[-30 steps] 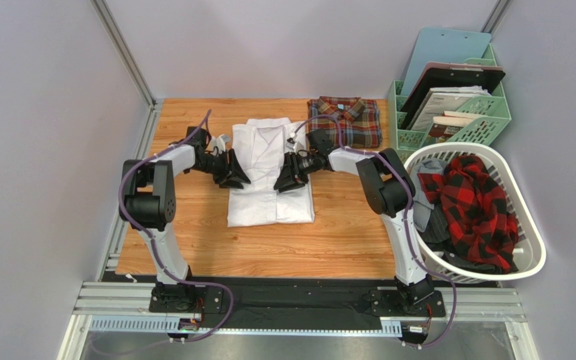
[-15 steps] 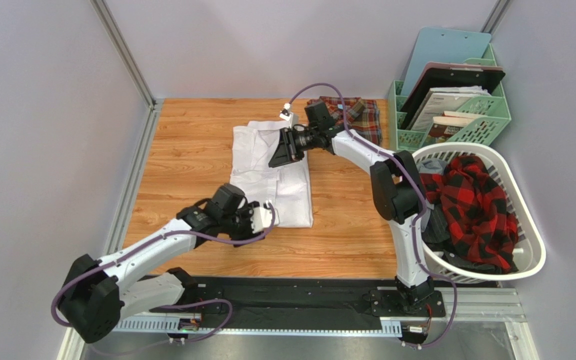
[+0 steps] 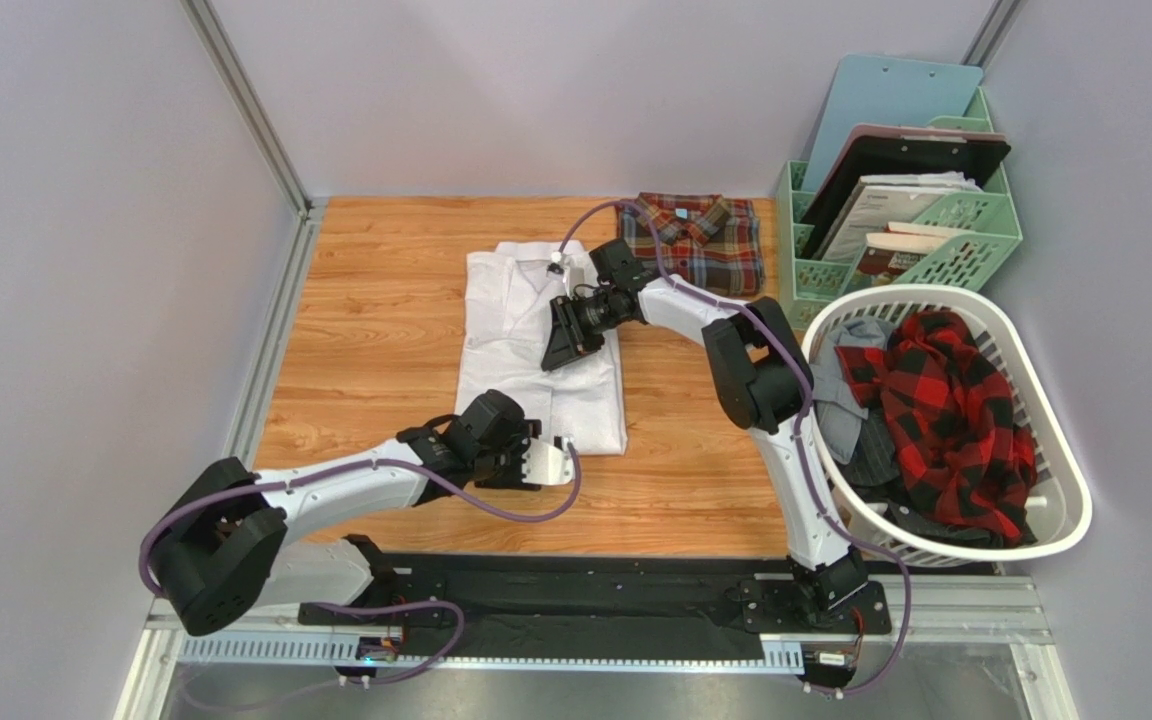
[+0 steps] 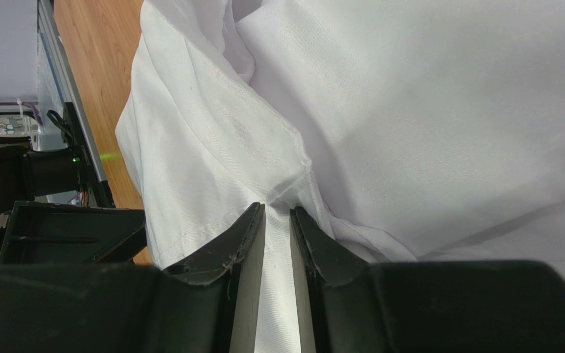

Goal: Fold and stack the long sleeve shirts
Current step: Fold the shirt

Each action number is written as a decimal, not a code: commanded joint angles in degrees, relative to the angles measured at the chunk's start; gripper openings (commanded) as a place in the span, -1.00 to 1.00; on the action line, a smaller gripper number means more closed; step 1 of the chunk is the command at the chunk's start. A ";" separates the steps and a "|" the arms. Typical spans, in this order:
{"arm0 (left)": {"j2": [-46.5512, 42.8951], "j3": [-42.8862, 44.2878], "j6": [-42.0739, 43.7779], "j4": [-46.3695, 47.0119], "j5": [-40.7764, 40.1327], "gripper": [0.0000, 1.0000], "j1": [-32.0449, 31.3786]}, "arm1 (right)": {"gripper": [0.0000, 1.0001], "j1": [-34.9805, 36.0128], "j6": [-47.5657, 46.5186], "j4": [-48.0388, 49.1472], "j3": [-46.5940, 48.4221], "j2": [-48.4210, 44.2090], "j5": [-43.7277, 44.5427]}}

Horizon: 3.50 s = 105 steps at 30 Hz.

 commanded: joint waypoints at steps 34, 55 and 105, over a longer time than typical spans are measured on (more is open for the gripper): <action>-6.22 30.26 -8.76 -49.59 33.96 -1.00 2.03 | -0.52 10.43 -16.84 -13.45 -21.28 -19.43 -7.47; 33.85 51.71 8.20 -45.21 35.73 -0.66 24.46 | -0.30 -2.93 -13.95 -22.79 14.85 -1.33 -5.81; 28.25 37.92 14.45 -45.73 38.19 -0.21 16.38 | -0.33 0.50 -13.41 -16.01 5.71 -0.36 -2.29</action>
